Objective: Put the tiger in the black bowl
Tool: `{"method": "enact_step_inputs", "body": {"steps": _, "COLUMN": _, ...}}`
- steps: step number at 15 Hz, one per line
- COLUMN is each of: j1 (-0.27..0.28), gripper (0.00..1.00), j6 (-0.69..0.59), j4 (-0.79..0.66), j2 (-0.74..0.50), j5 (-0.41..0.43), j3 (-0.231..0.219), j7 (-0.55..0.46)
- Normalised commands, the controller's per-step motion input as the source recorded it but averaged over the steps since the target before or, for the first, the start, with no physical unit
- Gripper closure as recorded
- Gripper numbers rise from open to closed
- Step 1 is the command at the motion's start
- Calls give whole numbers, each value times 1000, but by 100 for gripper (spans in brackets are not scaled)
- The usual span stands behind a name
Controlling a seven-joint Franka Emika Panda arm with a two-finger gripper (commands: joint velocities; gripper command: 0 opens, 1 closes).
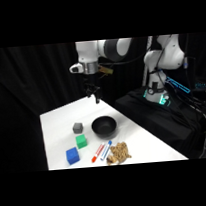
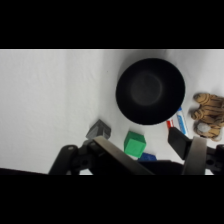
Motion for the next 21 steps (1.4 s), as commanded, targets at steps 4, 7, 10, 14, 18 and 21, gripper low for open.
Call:
{"method": "enact_step_inputs", "body": {"steps": 4, "j1": 8, "gripper": 0, "j6": -10, "j4": 23, "j2": 27, "j5": 32, "j3": 39, "j7": 20}}
{"method": "enact_step_inputs", "body": {"steps": 7, "j1": 88, "gripper": 0, "j6": -11, "j4": 44, "j2": 53, "j5": 41, "j3": 106, "j7": 137}}
{"method": "enact_step_inputs", "body": {"steps": 10, "j1": 165, "gripper": 0, "j6": -20, "j4": 83, "j2": 72, "j5": -16, "j3": 156, "j7": 280}}
{"method": "enact_step_inputs", "body": {"steps": 14, "j1": 187, "gripper": 0, "j6": -52, "j4": 176, "j2": 127, "j5": -25, "j3": 151, "j7": 330}}
{"method": "enact_step_inputs", "body": {"steps": 18, "j1": 150, "gripper": 0, "j6": -68, "j4": 255, "j2": 192, "j5": -49, "j3": 94, "j7": 292}}
{"method": "enact_step_inputs", "body": {"steps": 21, "j1": 116, "gripper": 0, "j6": -4, "j4": 245, "j2": 263, "j5": -38, "j3": 57, "j7": 197}}
